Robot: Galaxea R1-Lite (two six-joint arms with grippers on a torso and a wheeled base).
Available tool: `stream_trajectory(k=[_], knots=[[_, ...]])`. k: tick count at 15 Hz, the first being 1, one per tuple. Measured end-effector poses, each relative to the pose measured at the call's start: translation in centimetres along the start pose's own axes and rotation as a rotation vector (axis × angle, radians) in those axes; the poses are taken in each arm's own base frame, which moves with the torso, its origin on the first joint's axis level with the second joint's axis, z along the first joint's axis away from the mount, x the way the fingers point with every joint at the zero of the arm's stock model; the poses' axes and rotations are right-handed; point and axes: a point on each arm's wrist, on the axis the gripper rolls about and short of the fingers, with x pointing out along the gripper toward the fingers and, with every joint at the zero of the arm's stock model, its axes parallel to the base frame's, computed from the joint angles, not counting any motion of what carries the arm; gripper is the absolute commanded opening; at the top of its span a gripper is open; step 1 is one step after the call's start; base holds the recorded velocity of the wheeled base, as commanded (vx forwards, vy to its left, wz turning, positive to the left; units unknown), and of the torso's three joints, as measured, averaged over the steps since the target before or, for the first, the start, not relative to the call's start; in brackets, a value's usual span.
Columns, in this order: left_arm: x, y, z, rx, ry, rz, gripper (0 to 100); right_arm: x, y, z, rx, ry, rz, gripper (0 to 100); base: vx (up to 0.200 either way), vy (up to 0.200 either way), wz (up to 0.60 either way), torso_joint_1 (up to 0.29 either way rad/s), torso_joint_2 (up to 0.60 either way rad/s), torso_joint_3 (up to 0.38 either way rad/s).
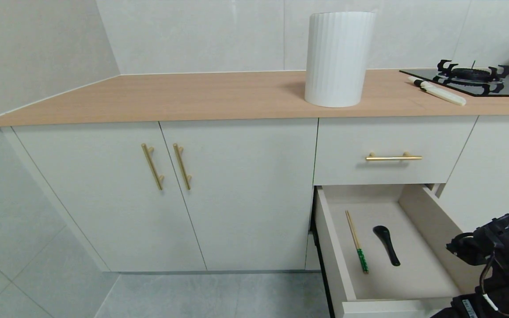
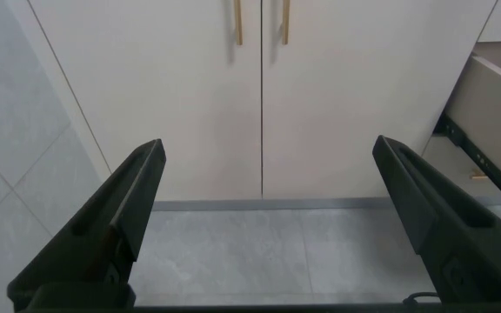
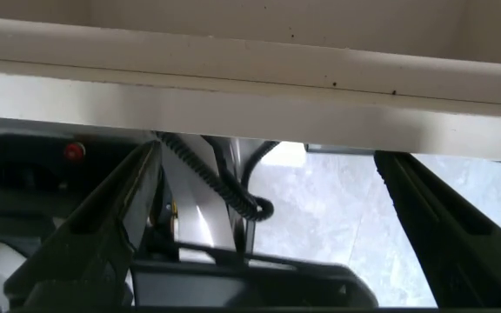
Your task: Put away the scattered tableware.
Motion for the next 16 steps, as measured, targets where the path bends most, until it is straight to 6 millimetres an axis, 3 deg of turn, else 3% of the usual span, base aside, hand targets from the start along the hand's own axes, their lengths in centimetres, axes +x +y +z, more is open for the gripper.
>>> stream_trajectory(k=[9,16], knots=[[0.0,0.0,0.0,0.000,0.000,0.000,100,1.4,0.0,1.5,0.050,-0.076,0.005,100,0.000,0.000,0.00,0.000,0.00,0.000],[0.0,0.0,0.0,0.000,0.000,0.000,100,4.7,0.4,5.7,0.074,-0.251,0.019,100,0.000,0.000,0.00,0.000,0.00,0.000]])
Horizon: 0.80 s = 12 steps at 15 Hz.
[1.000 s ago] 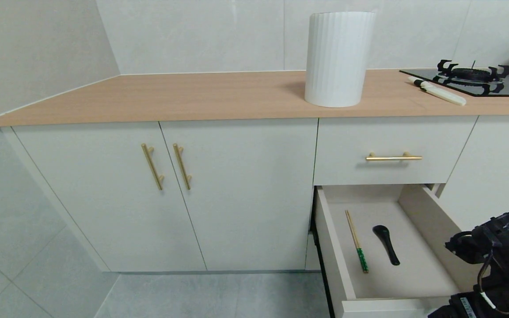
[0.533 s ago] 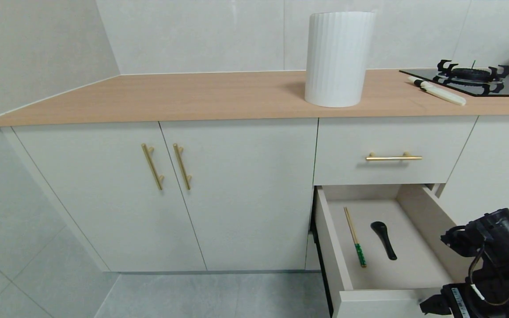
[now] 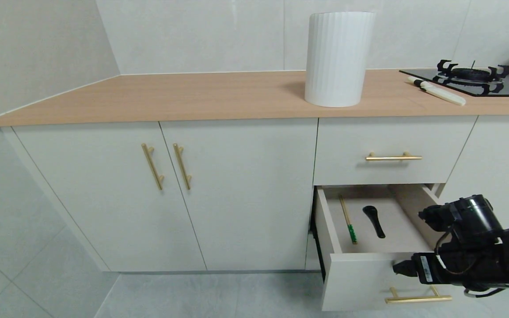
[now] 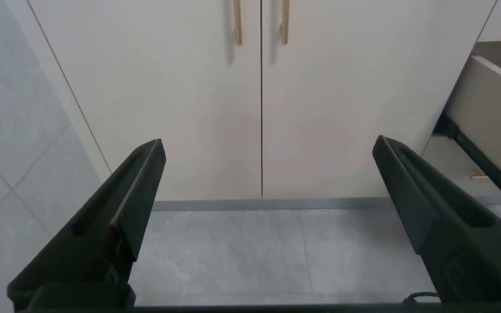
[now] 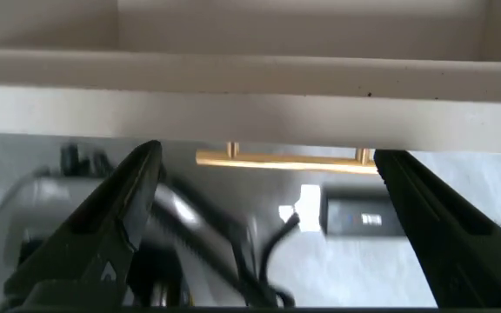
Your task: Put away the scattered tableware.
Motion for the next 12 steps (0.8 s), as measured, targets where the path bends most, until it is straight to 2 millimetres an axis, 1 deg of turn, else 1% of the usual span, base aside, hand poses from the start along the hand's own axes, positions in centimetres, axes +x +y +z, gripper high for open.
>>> stream_trajectory(k=[4,7,12], knots=[[0.0,0.0,0.0,0.000,0.000,0.000,100,2.0,0.1,2.9,0.013,-0.043,-0.010,100,0.000,0.000,0.00,0.000,0.00,0.000],[0.0,0.0,0.0,0.000,0.000,0.000,100,3.8,-0.6,5.5,0.007,-0.086,-0.028,100,0.000,0.000,0.00,0.000,0.00,0.000],[0.0,0.0,0.0,0.000,0.000,0.000,100,6.6,-1.1,8.8,0.030,-0.130,-0.038,100,0.000,0.000,0.00,0.000,0.00,0.000]])
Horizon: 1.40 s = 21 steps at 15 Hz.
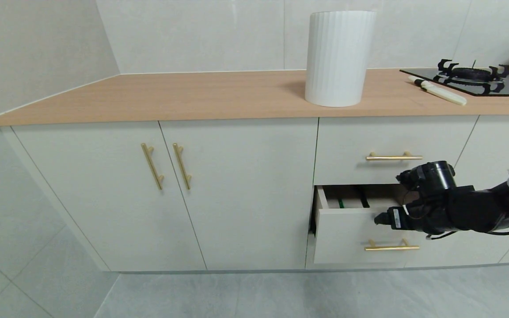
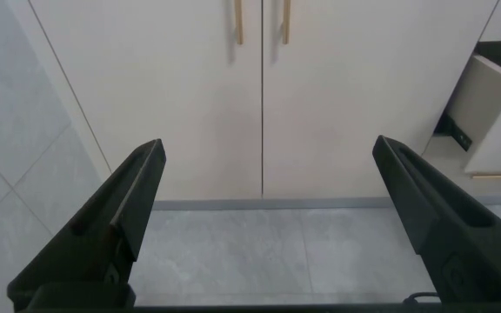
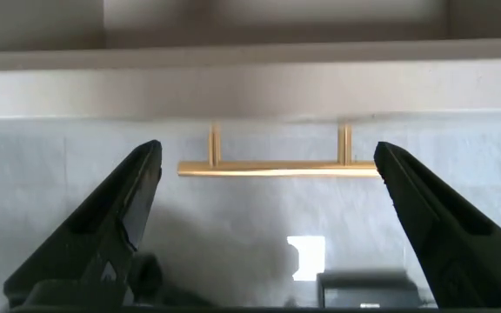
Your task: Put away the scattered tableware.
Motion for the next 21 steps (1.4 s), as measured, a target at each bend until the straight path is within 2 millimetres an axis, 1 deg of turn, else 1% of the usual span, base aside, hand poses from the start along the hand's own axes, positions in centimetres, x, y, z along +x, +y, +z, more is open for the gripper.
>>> stream_trajectory(k=[6,11,17,21], knots=[[0.0,0.0,0.0,0.000,0.000,0.000,100,2.9,0.4,1.9,0.017,-0.039,0.007,100,0.000,0.000,0.00,0.000,0.00,0.000],[0.0,0.0,0.0,0.000,0.000,0.000,100,4.1,0.3,3.0,0.082,-0.102,0.012,100,0.000,0.000,0.00,0.000,0.00,0.000],[0.0,0.0,0.0,0.000,-0.001,0.000,100,5.5,0.3,3.3,0.104,-0.175,0.012,100,0.000,0.000,0.00,0.000,0.00,0.000],[0.0,0.0,0.0,0.000,-0.001,0.000,100,6.0,0.3,3.4,0.130,-0.207,-0.005,100,0.000,0.000,0.00,0.000,0.00,0.000]])
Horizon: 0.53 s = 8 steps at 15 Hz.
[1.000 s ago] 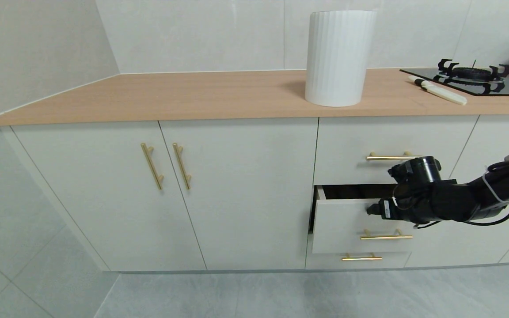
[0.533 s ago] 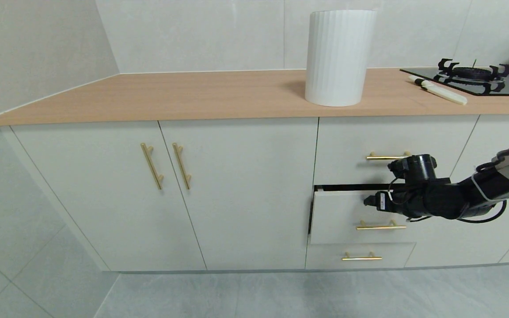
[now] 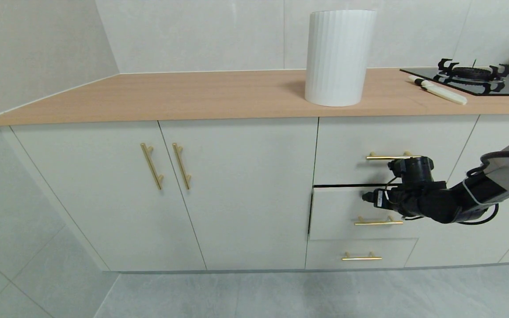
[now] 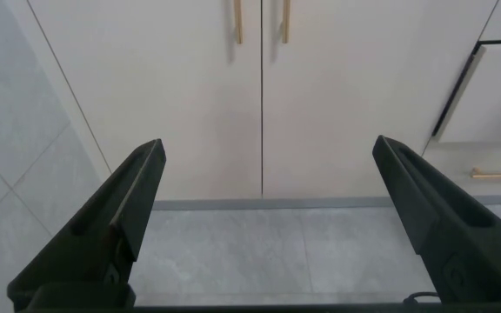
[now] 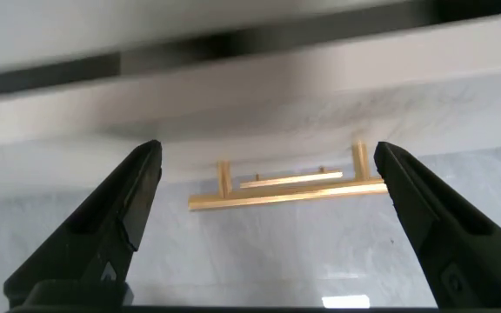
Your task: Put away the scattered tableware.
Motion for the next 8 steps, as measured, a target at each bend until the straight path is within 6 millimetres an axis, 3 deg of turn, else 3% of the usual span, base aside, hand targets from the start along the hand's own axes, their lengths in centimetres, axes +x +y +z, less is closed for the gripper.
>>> stream_trajectory(k=[8], knots=[[0.00,0.00,-0.01,0.000,0.001,0.000,100,0.74,0.09,0.22,0.035,-0.081,-0.023,100,0.000,0.000,0.00,0.000,0.00,0.000]])
